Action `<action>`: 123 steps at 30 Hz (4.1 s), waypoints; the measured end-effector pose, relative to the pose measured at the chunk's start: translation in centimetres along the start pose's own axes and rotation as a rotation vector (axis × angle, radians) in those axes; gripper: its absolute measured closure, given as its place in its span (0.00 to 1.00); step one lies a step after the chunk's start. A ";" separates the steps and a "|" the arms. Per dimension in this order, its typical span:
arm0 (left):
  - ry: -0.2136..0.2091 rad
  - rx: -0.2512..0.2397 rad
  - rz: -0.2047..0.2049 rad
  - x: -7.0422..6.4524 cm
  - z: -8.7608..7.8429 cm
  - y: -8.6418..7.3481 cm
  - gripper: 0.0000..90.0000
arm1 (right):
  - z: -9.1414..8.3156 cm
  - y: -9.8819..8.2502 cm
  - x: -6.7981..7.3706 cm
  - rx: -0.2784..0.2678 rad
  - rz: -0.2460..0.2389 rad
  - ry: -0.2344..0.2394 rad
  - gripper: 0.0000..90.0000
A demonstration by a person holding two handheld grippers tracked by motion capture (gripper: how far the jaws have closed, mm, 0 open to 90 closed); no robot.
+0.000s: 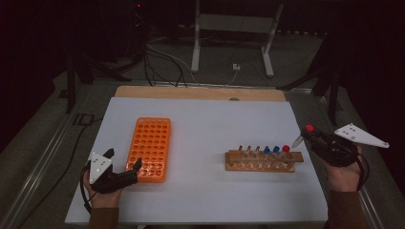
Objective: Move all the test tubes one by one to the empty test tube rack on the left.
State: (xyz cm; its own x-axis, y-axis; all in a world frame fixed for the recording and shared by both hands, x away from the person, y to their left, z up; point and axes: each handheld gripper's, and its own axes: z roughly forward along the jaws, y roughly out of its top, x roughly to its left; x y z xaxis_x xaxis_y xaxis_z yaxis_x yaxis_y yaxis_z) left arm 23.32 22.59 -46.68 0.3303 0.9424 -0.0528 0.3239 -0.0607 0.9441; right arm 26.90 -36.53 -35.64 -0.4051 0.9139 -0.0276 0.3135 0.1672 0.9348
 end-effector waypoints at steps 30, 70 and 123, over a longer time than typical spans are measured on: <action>-0.286 -0.047 0.135 -10.5 4.9 6.5 0.02 | 6.4 2.2 7.9 -0.012 -0.044 0.222 0.78; -0.499 0.047 0.271 -18.9 9.6 6.4 0.83 | 9.7 0.7 16.2 0.081 -0.067 0.494 0.78; -0.151 0.008 0.095 -4.7 10.2 5.6 0.83 | 2.9 -4.0 6.7 -0.078 0.050 0.218 0.00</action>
State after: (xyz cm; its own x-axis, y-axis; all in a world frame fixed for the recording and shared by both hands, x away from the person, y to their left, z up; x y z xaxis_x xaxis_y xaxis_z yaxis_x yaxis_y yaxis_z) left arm 32.65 14.51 -44.52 0.4888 0.8723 -0.0117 0.2918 -0.1508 0.9445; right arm 25.41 -30.05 -40.62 -0.5695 0.8172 0.0887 0.2739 0.0869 0.9578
